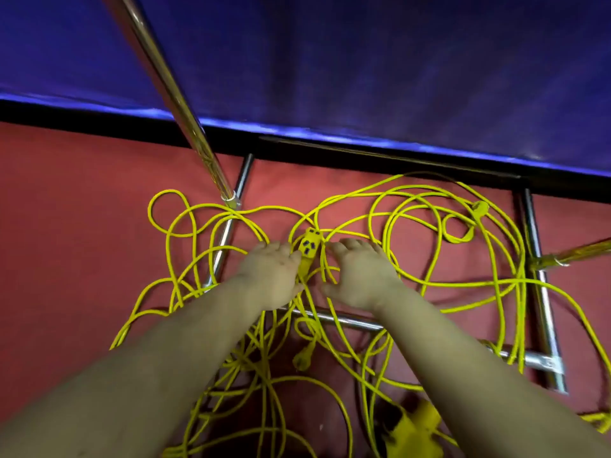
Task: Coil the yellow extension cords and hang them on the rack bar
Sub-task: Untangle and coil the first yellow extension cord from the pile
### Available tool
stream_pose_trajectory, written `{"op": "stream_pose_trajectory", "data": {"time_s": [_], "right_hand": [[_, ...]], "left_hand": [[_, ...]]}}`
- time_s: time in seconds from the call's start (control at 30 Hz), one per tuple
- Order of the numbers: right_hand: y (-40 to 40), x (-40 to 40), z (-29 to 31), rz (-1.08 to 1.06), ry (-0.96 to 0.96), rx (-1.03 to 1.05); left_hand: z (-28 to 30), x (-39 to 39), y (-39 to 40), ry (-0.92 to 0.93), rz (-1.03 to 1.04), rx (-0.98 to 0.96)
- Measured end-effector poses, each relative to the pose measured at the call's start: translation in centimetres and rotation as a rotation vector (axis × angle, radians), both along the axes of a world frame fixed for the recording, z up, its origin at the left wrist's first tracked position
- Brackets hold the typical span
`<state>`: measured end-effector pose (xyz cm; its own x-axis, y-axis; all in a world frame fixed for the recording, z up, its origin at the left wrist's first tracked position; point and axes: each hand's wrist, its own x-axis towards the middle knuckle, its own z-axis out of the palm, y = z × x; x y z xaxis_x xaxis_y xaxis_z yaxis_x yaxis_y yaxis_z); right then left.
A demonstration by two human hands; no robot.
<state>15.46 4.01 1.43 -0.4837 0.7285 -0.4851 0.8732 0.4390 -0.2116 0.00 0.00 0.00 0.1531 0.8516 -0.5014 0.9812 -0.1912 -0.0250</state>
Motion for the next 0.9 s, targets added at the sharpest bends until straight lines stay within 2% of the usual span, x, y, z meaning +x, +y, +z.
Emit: {"op": "stream_pose_trajectory", "data": {"time_s": [0.17, 0.27, 0.43, 0.57, 0.67, 0.77, 0.9], "right_hand": [[3.4, -2.3, -3.8, 0.088, -0.016, 0.016], [4.6, -2.9, -5.9, 0.152, -0.042, -0.061], [5.8, -3.1, -7.8, 0.107, 0.116, -0.098], [6.1, -2.2, -7.5, 0.140, 0.187, -0.054], [5.9, -0.9, -6.1, 0.147, 0.261, 0.006], [5.6, 0.5, -3.5, 0.147, 0.349, 0.127], [4.3, 2.7, 1.6, 0.153, 0.478, 0.311]], "left_hand": [[-4.0, 0.4, 2.5, -0.053, 0.139, 0.057], [-5.5, 0.8, 3.1, -0.099, 0.223, 0.120], [-7.1, 1.0, 2.9, -0.149, 0.322, 0.090], [-7.2, 1.0, 2.5, -0.149, 0.282, 0.158], [-6.4, 0.7, 1.7, -0.230, 0.212, 0.247], [-4.2, 0.4, 1.3, -0.351, 0.159, 0.379], [0.5, 0.7, 1.2, -0.402, 0.011, 0.599]]}}
